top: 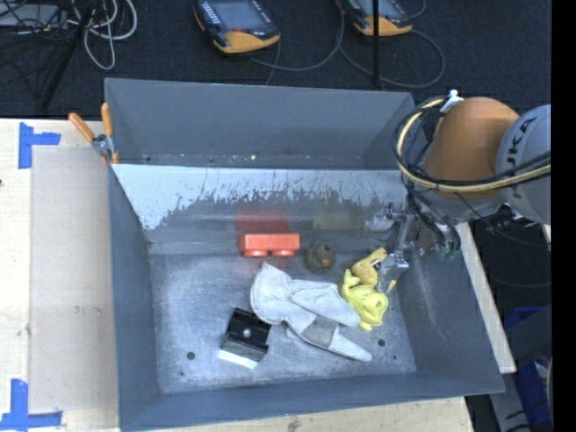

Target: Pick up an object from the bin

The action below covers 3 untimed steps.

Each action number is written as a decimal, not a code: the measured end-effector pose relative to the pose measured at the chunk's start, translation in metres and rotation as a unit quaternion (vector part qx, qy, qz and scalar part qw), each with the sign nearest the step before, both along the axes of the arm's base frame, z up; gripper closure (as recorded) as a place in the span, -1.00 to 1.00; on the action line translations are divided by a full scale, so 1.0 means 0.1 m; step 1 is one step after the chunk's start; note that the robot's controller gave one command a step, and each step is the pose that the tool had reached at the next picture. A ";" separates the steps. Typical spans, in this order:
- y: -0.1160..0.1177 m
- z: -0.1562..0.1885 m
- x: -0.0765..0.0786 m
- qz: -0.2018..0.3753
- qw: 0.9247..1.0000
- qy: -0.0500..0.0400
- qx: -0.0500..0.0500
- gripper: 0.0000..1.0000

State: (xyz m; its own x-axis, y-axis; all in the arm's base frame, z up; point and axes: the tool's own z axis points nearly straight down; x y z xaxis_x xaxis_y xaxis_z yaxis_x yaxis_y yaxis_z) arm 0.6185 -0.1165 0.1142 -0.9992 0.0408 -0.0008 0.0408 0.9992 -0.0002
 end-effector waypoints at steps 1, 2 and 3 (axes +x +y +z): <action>0.00 0.00 0.00 0.000 1.000 0.000 0.000 -1.00; -0.27 -0.39 0.01 0.104 0.995 -0.002 0.002 1.00; -0.27 -0.39 0.01 0.103 0.995 -0.002 0.002 1.00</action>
Offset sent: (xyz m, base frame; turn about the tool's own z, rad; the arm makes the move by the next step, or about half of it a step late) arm -0.0021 -0.0299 -0.0442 -0.2070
